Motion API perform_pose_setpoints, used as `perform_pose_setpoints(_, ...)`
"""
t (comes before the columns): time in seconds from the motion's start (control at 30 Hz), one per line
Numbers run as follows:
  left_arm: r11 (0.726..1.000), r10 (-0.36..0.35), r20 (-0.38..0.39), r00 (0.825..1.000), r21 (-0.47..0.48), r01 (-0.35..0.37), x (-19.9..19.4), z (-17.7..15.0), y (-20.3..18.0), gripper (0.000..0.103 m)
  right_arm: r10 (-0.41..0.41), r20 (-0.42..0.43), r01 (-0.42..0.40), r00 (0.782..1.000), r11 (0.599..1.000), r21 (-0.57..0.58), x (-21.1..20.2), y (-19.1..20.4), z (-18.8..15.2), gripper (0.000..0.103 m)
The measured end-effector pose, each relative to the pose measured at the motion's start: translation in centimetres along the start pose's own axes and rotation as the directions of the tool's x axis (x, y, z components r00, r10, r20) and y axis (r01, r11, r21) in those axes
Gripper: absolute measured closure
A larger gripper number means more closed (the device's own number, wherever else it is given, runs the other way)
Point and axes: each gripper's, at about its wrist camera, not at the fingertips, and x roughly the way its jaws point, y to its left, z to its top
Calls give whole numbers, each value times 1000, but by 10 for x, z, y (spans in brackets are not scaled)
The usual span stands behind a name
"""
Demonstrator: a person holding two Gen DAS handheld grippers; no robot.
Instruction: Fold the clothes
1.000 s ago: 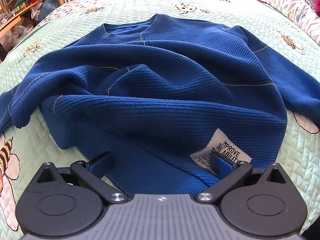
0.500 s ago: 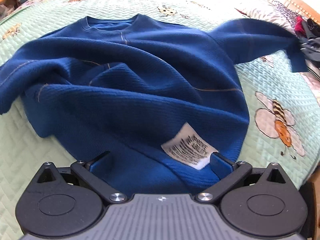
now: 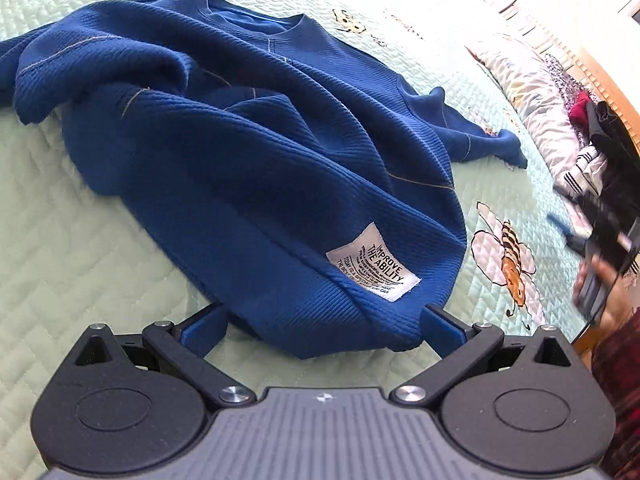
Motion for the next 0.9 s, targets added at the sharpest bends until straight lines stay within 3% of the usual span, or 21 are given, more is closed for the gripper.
perform_pose_setpoints(0.07, 1000, 1, 1, 1000, 16, -1, 0, 2, -4, 3, 34, -8, -33, 999, 996, 78, 1, -15, -8, 33)
perform_pose_setpoints(0.23, 1000, 12, -11, 1000, 21, -12, 2, 2, -6, 3, 104, 81, -117, 991, 978, 171, 15, -23, -3, 32)
perform_pose_setpoints(0.33, 1000, 20, -28, 999, 5, -20, 6, 2, -4, 1, 89, 93, -102, 992, 983, 152, 39, -14, 10, 32)
perform_pose_setpoints(0.67, 997, 72, -81, 994, 21, -71, 20, 11, -9, 1, 33, 114, -63, 993, 961, 270, 126, -15, 56, 32)
perform_pose_setpoints(0.8, 994, 101, -92, 991, 43, -97, 24, 12, -13, 0, 28, 85, -45, 996, 977, 210, 146, -5, 66, 33)
perform_pose_setpoints(0.83, 994, 107, -95, 990, 47, -103, 25, 12, -14, 1, 25, 84, -41, 996, 979, 202, 146, -4, 67, 37)
perform_pose_setpoints(0.87, 993, 112, -96, 989, 50, -108, 25, 12, -15, 0, 23, 83, -39, 996, 980, 196, 147, -4, 67, 51)
perform_pose_setpoints(0.9, 992, 117, -97, 988, 53, -112, 25, 12, -15, 0, 31, 86, -49, 996, 974, 220, 146, -8, 66, 72)
